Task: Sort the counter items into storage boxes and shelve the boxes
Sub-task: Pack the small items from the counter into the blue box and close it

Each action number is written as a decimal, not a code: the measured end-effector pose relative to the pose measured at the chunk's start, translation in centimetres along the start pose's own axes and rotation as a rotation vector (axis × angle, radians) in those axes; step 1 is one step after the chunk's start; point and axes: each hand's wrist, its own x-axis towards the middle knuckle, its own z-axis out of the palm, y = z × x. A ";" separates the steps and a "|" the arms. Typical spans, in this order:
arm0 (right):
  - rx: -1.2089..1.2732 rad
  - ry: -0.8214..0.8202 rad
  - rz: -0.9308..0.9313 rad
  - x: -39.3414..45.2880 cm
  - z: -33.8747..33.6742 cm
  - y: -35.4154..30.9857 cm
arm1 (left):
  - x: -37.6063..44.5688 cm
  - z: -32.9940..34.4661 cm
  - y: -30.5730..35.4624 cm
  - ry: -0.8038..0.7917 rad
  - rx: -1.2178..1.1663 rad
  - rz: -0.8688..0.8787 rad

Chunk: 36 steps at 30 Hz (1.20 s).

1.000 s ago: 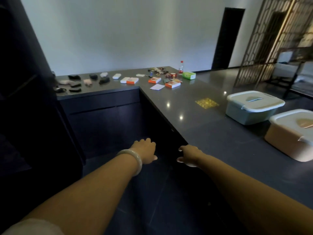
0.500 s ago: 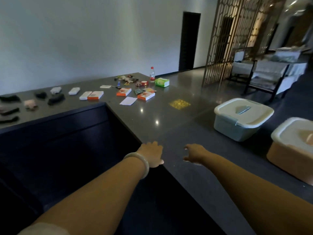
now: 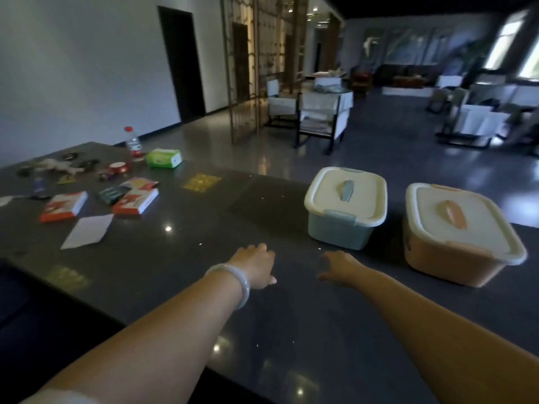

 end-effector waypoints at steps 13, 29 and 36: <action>0.181 0.257 0.401 1.8 -6.4 7.8 | 13.6 -5.7 -1.3 0.155 0.032 0.279; 0.428 0.399 0.440 17.0 -10.8 15.4 | 29.9 -8.3 1.1 0.153 -0.307 0.069; 0.633 0.423 0.481 20.0 -10.0 17.4 | 32.8 -6.9 2.7 0.059 -0.637 -0.066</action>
